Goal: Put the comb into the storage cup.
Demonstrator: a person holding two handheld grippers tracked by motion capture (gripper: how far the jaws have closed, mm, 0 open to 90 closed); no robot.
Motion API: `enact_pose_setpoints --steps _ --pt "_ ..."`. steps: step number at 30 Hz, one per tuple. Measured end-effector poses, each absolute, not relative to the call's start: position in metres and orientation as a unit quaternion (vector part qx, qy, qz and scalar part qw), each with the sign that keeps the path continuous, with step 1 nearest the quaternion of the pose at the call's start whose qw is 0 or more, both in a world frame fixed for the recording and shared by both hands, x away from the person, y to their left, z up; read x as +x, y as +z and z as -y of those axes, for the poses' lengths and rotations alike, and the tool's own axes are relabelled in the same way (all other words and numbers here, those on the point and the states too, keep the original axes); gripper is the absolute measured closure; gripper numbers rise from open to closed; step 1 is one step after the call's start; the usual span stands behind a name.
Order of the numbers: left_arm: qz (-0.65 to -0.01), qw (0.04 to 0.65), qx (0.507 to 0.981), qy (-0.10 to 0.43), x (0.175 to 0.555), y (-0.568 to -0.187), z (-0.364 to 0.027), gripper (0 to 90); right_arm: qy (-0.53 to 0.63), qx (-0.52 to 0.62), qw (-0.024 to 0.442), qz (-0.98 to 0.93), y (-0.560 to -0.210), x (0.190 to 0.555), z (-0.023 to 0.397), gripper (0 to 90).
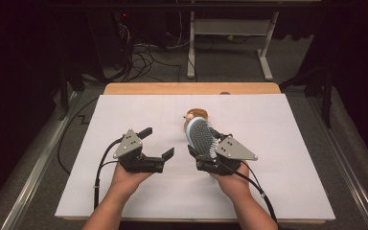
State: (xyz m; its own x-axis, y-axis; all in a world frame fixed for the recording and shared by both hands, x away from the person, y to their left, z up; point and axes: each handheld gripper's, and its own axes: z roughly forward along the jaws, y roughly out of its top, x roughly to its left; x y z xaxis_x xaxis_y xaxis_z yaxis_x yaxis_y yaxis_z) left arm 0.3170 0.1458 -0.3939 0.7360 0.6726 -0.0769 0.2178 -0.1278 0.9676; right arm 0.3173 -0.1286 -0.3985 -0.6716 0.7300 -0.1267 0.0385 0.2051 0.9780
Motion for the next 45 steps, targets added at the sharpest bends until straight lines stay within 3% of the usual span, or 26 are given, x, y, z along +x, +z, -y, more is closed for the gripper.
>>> enact_pose_setpoints --steps 45 --pt "-0.279 0.6 0.728 0.179 0.314 -0.364 -0.114 0.0 0.569 0.269 0.311 -0.712 -0.401 0.317 0.125 20.4"
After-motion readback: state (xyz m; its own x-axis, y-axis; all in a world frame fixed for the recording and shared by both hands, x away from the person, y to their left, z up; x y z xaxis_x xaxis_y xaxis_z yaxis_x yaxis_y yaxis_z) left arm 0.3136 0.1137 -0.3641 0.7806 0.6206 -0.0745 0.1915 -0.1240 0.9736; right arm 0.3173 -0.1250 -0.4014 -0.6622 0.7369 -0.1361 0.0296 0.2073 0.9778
